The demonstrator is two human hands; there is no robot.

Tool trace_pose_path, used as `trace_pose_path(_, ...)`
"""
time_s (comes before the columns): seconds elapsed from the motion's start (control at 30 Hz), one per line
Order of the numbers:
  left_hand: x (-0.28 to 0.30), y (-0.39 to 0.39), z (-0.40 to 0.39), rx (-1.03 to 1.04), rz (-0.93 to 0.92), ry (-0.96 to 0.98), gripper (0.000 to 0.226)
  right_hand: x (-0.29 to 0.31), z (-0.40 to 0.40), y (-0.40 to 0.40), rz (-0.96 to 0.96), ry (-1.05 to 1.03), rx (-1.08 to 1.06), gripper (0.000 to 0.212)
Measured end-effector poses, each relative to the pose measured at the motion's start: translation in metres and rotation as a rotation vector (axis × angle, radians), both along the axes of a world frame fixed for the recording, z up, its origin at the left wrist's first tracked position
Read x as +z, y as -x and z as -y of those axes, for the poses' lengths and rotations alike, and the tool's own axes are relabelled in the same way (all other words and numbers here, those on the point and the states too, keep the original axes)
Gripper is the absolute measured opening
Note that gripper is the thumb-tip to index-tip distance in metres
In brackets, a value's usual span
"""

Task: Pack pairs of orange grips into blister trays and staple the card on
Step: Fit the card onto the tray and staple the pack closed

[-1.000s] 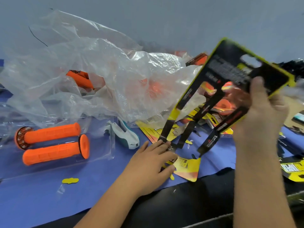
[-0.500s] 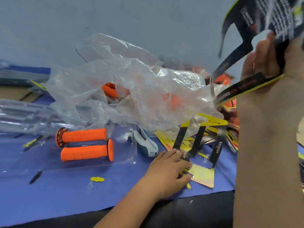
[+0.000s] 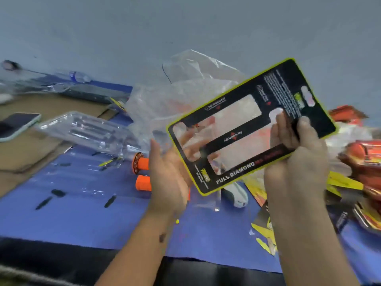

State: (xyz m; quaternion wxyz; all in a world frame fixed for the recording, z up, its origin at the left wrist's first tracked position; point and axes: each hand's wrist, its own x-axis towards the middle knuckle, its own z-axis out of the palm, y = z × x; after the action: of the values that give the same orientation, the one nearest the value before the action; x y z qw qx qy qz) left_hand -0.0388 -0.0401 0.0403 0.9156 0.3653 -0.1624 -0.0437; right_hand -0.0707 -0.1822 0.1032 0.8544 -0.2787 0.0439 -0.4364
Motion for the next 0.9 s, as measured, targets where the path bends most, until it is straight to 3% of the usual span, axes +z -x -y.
trace_pose_path(0.03, 0.004, -0.004, -0.011, 0.002, 0.048, -0.025, 0.062, -0.007, -0.004, -0.008, -0.030, -0.020, -0.012, 0.010)
trace_pose_path(0.13, 0.004, -0.025, -0.040, 0.110, 0.144, -0.347, 0.028, -0.025, -0.030, -0.021, -0.153, -0.028, 0.037, 0.013)
trace_pose_path(0.17, 0.001, -0.033, -0.047, 0.160, 0.152, -0.469, 0.026, -0.033, -0.033, -0.025, -0.174, -0.009, 0.076, 0.014)
trace_pose_path(0.23, -0.003, -0.053, -0.062, 0.288, 0.110, -0.685, 0.026, -0.046, -0.032, -0.028, -0.281, 0.145, 0.154, 0.019)
trace_pose_path(0.3, -0.006, -0.070, -0.082, 0.365, 0.073, -0.821, 0.028, -0.060, -0.023, -0.025, -0.406, 0.450, 0.180, 0.014)
trace_pose_path(0.37, -0.008, -0.082, -0.101, 0.369, 0.046, -0.839, 0.026, -0.073, -0.013, -0.021, -0.471, 0.676, 0.201, 0.021)
trace_pose_path(0.47, -0.020, -0.094, -0.113, 0.403, 0.056, -0.898, 0.014, -0.081, -0.008, -0.018, -0.541, 0.808, 0.267, 0.037)
trace_pose_path(0.6, -0.034, -0.099, -0.116, 0.437, 0.065, -0.883, 0.051, -0.090, -0.013, -0.019, -0.603, 0.936, 0.280, 0.061)
trace_pose_path(0.67, -0.042, -0.100, -0.118, 0.488, 0.027, -0.857, 0.047, -0.093, -0.017, -0.019, -0.619, 1.002, 0.232, 0.066)
trace_pose_path(0.73, -0.048, -0.100, -0.120, 0.532, 0.018, -0.827, 0.031, -0.094, -0.018, -0.018, -0.623, 1.066, 0.206, 0.061)
trace_pose_path(0.9, -0.059, -0.101, -0.130, 0.627, 0.143, -0.940, 0.043, -0.098, -0.010, -0.021, -0.650, 1.053, 0.215, 0.034)
